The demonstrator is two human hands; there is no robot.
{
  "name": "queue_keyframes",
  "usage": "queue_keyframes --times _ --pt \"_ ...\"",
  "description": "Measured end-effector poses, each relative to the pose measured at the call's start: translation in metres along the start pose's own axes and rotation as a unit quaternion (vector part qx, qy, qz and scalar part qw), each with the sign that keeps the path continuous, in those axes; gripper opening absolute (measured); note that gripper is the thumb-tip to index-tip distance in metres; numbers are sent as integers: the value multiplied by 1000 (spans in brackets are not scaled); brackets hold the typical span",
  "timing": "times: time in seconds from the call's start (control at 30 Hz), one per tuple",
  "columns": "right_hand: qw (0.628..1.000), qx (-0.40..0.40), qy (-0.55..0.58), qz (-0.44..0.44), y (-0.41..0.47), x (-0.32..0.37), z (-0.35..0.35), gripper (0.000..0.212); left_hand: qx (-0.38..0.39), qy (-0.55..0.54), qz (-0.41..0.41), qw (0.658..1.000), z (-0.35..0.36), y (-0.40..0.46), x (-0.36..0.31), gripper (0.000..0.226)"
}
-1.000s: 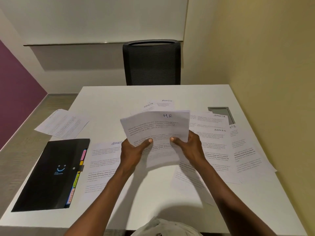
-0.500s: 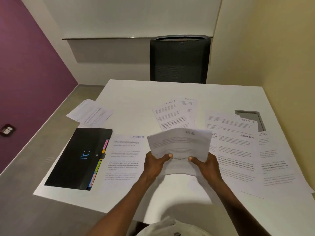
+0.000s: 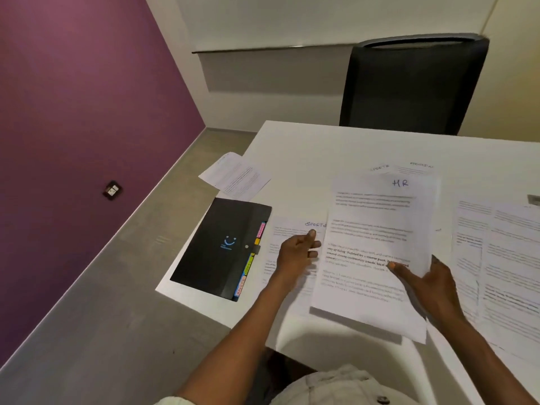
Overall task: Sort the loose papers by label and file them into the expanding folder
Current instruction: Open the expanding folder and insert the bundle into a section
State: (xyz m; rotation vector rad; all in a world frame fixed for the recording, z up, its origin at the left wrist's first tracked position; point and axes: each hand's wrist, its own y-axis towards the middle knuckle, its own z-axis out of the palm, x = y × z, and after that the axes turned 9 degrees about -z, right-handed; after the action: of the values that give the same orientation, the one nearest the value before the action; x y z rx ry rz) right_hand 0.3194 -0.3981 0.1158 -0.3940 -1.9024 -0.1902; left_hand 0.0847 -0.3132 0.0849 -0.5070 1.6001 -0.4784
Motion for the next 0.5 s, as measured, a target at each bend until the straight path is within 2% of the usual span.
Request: queue_keyframes --times 0.07,0.17,0.27,0.37,0.43,0.5 --pt "999 -30 4 19 -3 6 10 53 -92 9 -3 996 -38 23 8 16" --pt "997 -60 -9 47 -10 16 25 52 -212 134 -5 968 -93 57 22 14" --pt "994 -82 -24 67 -21 24 41 50 -194 284 36 938 -132 81 32 13" --pt "990 -102 -36 94 -29 28 56 52 -153 426 121 883 -156 108 45 39" --pt "986 -118 -51 109 -34 28 66 54 -126 480 163 853 -166 122 52 44" --pt "981 -131 -68 126 -40 29 74 56 -108 500 229 828 -174 136 64 37"
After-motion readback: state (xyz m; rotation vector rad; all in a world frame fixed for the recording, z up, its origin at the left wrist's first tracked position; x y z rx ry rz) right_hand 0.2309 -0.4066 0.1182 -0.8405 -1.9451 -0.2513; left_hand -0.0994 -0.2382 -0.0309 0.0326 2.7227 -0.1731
